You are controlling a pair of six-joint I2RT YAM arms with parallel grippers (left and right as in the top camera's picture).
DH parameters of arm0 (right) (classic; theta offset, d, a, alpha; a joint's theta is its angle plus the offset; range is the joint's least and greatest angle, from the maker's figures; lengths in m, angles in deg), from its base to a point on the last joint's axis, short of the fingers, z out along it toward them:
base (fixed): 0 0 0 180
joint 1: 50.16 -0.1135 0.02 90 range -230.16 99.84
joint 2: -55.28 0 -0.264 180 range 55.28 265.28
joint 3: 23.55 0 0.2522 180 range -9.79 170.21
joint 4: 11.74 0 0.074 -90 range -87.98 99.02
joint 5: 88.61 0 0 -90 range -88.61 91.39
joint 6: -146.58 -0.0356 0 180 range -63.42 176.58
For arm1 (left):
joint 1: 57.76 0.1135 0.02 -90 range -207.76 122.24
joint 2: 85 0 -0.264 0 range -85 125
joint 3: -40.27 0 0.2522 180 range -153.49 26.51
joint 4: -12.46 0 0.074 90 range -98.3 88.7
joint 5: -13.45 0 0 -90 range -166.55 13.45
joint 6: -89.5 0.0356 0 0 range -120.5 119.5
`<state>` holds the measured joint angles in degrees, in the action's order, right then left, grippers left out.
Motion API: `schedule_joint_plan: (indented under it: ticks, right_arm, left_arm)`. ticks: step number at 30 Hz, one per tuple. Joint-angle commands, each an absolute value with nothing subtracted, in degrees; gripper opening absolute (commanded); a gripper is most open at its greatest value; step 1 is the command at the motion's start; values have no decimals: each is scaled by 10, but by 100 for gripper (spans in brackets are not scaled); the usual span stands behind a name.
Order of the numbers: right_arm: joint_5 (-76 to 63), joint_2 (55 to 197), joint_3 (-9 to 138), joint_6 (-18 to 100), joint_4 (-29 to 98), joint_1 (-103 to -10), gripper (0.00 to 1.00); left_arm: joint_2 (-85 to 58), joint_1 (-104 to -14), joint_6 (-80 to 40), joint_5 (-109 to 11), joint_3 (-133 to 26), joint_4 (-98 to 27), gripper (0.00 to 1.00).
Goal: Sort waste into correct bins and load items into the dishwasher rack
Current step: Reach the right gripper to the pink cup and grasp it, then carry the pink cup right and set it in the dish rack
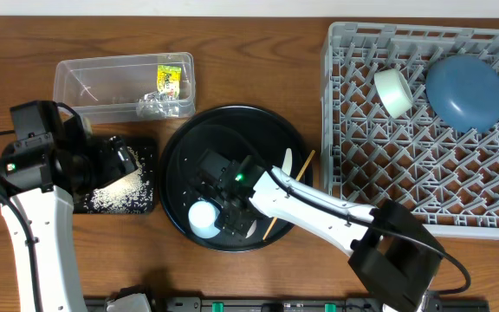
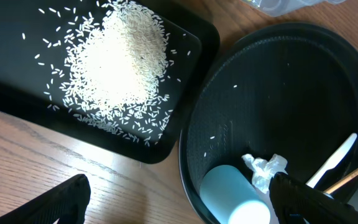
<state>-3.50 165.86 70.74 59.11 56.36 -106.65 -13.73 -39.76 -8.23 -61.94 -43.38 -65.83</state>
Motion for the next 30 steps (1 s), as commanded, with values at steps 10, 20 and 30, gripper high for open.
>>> schedule_joint_plan:
  ticks: [10,20,30]
  right_arm:
    - [-29,1660,707,576,554,-1064,61]
    - [-29,1615,707,562,560,-1053,52]
    - [-1,1487,707,562,593,-949,50]
  left_arm:
    - [-135,-395,-88,-620,-438,-662,93]
    - [-135,-395,-88,-620,-438,-662,93]
    - [-135,-395,-88,-620,-438,-662,93]
